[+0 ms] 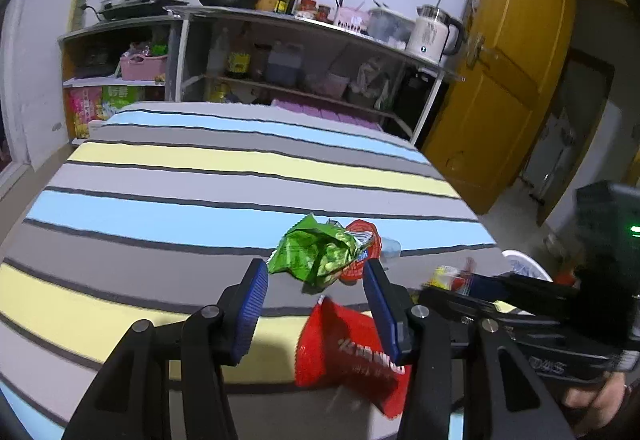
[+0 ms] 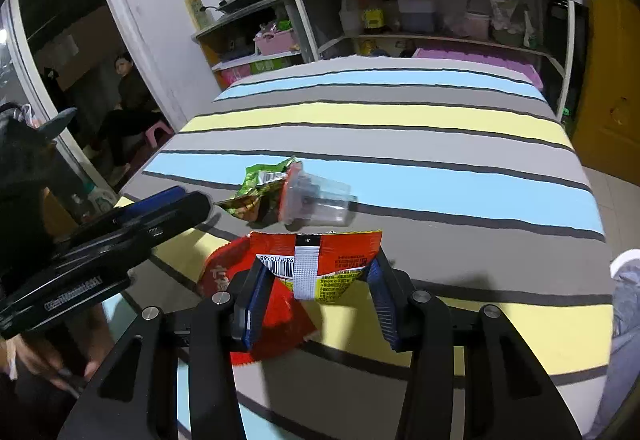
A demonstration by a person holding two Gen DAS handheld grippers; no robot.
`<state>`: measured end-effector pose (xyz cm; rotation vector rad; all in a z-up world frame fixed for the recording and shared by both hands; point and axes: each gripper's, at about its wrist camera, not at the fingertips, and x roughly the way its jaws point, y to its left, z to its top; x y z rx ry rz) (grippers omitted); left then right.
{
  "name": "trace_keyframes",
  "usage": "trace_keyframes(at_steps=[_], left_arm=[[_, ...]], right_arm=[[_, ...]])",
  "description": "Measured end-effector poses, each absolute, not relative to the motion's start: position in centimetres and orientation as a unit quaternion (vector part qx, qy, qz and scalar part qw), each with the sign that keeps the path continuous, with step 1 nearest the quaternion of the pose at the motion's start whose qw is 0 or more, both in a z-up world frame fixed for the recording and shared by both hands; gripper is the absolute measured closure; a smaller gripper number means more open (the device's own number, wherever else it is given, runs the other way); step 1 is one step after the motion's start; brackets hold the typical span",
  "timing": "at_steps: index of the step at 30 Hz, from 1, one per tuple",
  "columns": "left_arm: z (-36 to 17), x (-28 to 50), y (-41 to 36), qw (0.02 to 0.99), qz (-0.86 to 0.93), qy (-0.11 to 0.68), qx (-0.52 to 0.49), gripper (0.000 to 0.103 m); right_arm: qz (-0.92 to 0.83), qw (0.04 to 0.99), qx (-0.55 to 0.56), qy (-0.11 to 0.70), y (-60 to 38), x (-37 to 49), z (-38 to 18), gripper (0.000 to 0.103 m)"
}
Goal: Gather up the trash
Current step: 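Close the right tool on the red-orange wrapper while the left tool closes on the green packet, then lift both held wrappers off the table toward the bin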
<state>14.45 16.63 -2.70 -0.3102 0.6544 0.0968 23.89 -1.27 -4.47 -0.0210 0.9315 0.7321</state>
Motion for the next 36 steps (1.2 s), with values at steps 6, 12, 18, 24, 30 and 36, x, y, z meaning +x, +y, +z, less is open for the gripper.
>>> trace_keyframes(at_steps=[6, 12, 18, 24, 30, 36], left_arm=[[-3.8, 17.2, 15.2, 0.927, 0.068, 0.353, -0.109, 0.054], [-4.0, 18.6, 14.5, 0.924, 0.068, 0.364, -0.095, 0.062], [-4.2, 19.2, 14.2, 0.922, 0.061, 0.373, -0.088, 0.082], [-3.9, 19.0, 14.3, 0.925, 0.065, 0.362, -0.094, 0.086], [-3.0, 17.7, 13.9, 0.931, 0.063, 0.346, -0.100, 0.087], [-1.3, 16.0, 12.7, 0.937, 0.058, 0.329, -0.098, 0.087]], right_arm=[[0.348, 0.830, 0.002, 0.437, -2.7, 24.4, -4.4, 0.056], [0.351, 0.824, 0.013, 0.444, -3.5, 24.9, -4.9, 0.056], [0.352, 0.826, 0.016, 0.440, -4.0, 25.0, -4.8, 0.056], [0.348, 0.829, 0.017, 0.438, -4.6, 24.9, -4.8, 0.056], [0.340, 0.835, 0.014, 0.432, -5.7, 24.2, -4.2, 0.056], [0.329, 0.844, 0.014, 0.423, -7.1, 23.4, -3.2, 0.056]])
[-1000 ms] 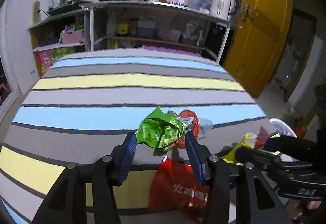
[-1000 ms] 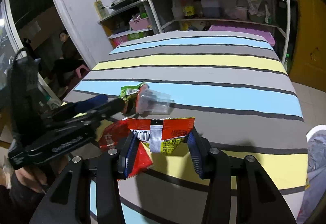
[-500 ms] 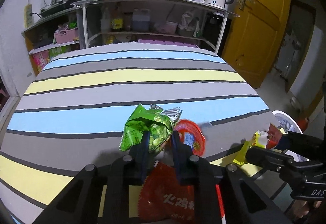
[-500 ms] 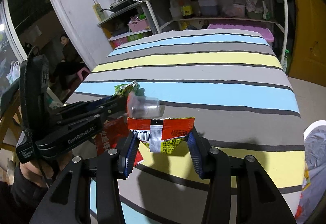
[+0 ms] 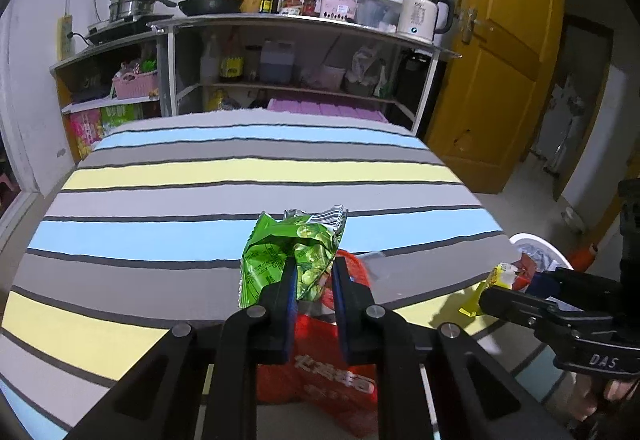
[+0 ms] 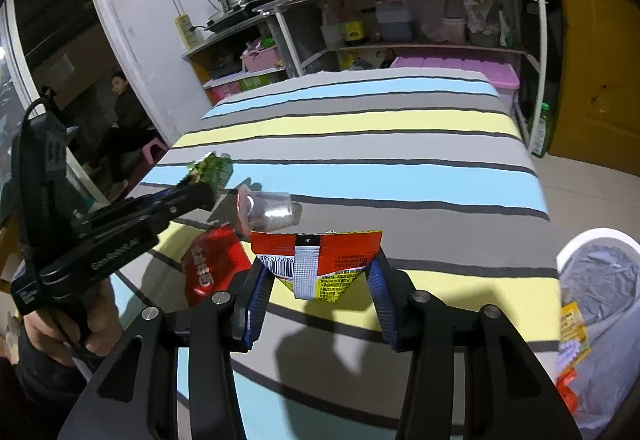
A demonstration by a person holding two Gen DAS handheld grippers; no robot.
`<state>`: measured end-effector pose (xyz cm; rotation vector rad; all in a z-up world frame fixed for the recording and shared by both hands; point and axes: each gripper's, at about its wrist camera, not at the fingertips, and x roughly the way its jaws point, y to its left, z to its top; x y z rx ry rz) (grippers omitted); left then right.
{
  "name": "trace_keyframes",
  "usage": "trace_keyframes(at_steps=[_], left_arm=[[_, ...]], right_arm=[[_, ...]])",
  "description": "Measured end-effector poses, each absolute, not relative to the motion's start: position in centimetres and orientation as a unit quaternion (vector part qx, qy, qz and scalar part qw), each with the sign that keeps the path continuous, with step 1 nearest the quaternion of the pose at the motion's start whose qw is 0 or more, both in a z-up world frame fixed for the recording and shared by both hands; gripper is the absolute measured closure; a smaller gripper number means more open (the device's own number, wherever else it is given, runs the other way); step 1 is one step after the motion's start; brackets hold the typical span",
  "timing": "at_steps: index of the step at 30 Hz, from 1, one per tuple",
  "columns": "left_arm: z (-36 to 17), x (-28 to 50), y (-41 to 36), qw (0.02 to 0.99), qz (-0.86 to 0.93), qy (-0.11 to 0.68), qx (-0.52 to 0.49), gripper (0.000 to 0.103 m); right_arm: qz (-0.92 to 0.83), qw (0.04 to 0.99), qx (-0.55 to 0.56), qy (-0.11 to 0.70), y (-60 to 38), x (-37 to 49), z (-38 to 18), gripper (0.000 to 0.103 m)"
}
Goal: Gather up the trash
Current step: 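Lift both held wrappers off the table toward the bin, then carry both wrappers over the bin and open both tools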
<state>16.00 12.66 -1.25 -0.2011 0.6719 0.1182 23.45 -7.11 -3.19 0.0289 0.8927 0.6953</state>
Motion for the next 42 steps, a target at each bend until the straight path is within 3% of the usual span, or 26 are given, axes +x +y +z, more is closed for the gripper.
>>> trace_keyframes(at_steps=[17, 42], left_arm=[[2.7, 13.4, 4.0, 0.950, -0.019, 0.301, -0.077, 0.087], [3.4, 16.2, -7.5, 0.944, -0.129, 0.302, -0.038, 0.087]], right_arm=[[0.290, 0.876, 0.013, 0.386, -12.6, 20.0, 0.6, 0.056], [0.176, 0.912, 0.049, 0.366, -25.6, 18.2, 1.6, 0.056]])
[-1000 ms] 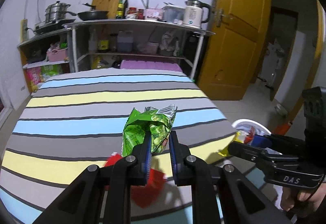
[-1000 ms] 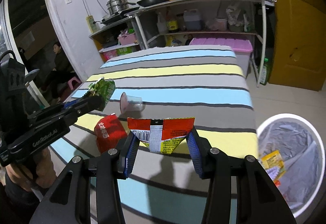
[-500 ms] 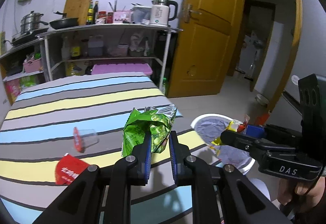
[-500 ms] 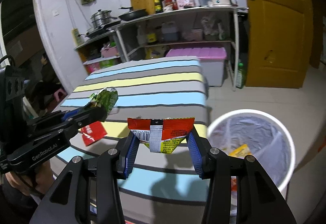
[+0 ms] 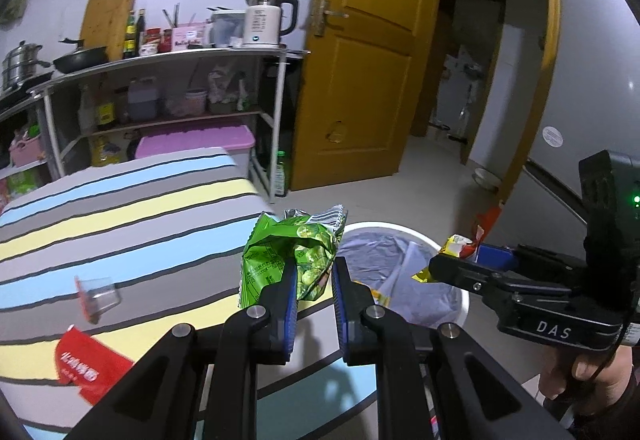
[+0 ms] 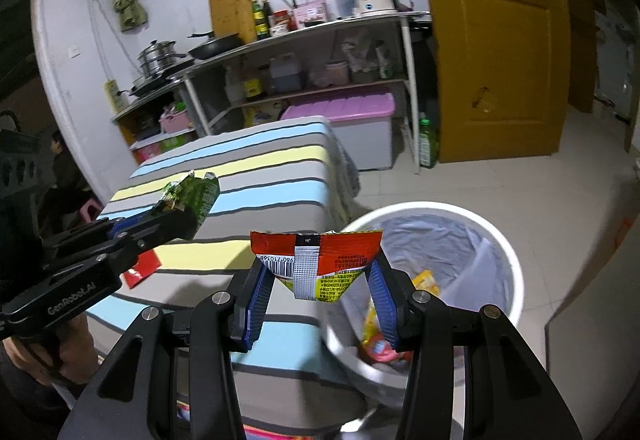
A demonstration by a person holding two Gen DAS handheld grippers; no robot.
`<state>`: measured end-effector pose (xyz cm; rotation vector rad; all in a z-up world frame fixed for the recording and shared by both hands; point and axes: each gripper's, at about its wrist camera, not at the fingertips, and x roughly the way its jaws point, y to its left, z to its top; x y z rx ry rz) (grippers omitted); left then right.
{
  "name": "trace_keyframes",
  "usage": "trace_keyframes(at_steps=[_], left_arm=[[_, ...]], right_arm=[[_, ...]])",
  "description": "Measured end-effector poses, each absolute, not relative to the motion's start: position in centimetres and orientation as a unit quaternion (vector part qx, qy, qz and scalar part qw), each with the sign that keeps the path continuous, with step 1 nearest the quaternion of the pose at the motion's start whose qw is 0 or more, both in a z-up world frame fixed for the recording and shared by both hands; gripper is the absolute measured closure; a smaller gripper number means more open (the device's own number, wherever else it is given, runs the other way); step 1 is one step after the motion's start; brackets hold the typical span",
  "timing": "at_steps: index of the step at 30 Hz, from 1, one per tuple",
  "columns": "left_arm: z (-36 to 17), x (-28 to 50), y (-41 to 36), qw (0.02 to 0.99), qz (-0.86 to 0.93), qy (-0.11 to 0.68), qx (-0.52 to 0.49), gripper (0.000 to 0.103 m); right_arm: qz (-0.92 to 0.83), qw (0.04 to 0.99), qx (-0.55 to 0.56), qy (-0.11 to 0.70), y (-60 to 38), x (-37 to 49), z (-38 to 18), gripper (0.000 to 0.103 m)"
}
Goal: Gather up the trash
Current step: 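Carry both wrappers over the bin and open both tools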
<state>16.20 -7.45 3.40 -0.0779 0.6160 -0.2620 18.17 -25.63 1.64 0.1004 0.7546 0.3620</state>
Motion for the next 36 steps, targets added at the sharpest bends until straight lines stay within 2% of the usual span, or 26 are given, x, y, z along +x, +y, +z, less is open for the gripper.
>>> trace_keyframes(at_steps=[30, 33, 35, 36], left_arm=[[-1.8, 22.1, -15.9, 0.908, -0.216, 0.358, -0.014, 0.087], [-2.2, 22.7, -15.9, 0.906, -0.218, 0.362, -0.013, 0.078], [-2.3, 22.9, -15.7, 0.905, -0.221, 0.363, -0.021, 0.065], [-2.4, 22.9, -15.7, 0.905, -0.222, 0.363, -0.024, 0.064]], right_arm=[[0.094, 0.902, 0.080, 0.413, -32.7, 20.8, -3.2, 0.055], [0.092, 0.902, 0.077, 0.415, -32.7, 21.0, -3.5, 0.055], [0.089, 0.902, 0.076, 0.415, -32.7, 21.0, -3.6, 0.055], [0.089, 0.902, 0.076, 0.415, -32.8, 21.0, -3.6, 0.055]])
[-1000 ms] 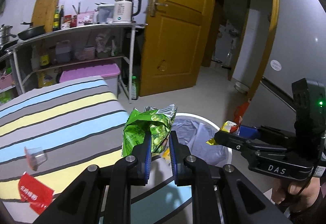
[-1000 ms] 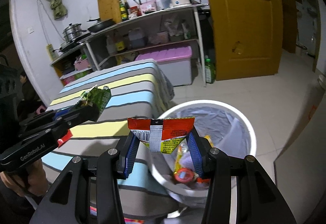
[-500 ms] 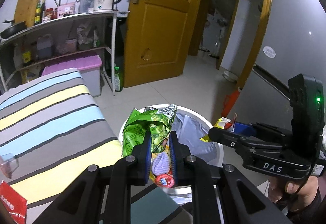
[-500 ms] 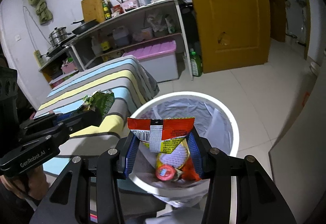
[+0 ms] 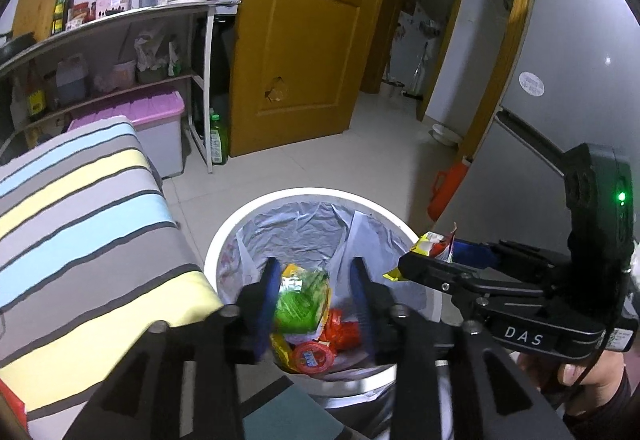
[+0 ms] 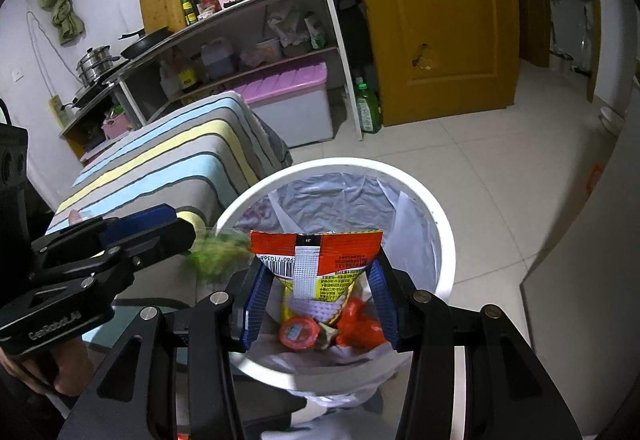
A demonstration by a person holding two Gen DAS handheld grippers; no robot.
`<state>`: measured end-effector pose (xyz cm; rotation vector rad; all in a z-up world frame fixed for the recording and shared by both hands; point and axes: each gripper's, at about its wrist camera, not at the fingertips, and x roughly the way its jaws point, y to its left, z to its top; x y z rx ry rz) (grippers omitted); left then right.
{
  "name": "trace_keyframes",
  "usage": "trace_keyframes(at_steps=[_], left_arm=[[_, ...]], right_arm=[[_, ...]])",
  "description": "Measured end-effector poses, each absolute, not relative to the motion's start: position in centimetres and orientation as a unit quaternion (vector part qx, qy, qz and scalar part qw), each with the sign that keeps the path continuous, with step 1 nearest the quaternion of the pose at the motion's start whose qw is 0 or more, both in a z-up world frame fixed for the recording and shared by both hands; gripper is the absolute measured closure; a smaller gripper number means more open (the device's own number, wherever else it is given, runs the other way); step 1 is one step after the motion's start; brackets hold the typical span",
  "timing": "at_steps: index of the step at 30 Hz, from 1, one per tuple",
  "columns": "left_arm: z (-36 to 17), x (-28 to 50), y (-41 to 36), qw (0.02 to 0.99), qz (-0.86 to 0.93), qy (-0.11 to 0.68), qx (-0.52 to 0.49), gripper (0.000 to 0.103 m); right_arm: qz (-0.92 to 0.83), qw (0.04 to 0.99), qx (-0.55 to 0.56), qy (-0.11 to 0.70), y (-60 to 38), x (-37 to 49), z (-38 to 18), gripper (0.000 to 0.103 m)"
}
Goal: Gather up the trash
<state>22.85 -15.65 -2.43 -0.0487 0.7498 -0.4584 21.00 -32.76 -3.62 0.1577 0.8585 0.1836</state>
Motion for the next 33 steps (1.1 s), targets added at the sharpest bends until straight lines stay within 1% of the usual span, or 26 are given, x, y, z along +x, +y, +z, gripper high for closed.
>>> trace_keyframes(at_steps=[8, 23, 27, 30, 33], left_arm=[[-2.4, 22.5, -15.2, 0.907, -0.221, 0.358, -0.026, 0.062], [-0.6, 20.2, -12.8, 0.920, -0.204, 0.334, -0.036, 0.062], [-0.3, 19.8, -12.3, 0.921, -0.202, 0.331, -0.036, 0.062], [0.0, 19.5, -12.1, 0.923, -0.199, 0.328, -0.036, 0.062], [0.2, 19.5, -12.0, 0.924, -0.197, 0.327, -0.039, 0.062]], right_arm=[[0.084, 0.905, 0.074, 0.410, -32.8, 20.9, -3.3, 0.054], [0.097, 0.915, 0.045, 0.390, -31.4, 20.3, -1.6, 0.054], [0.097, 0.910, 0.042, 0.401, -31.2, 20.7, -2.2, 0.054], [0.104, 0.911, 0.042, 0.397, -31.0, 20.5, -2.2, 0.053], [0.107, 0.915, 0.039, 0.388, -30.7, 20.3, -1.9, 0.049]])
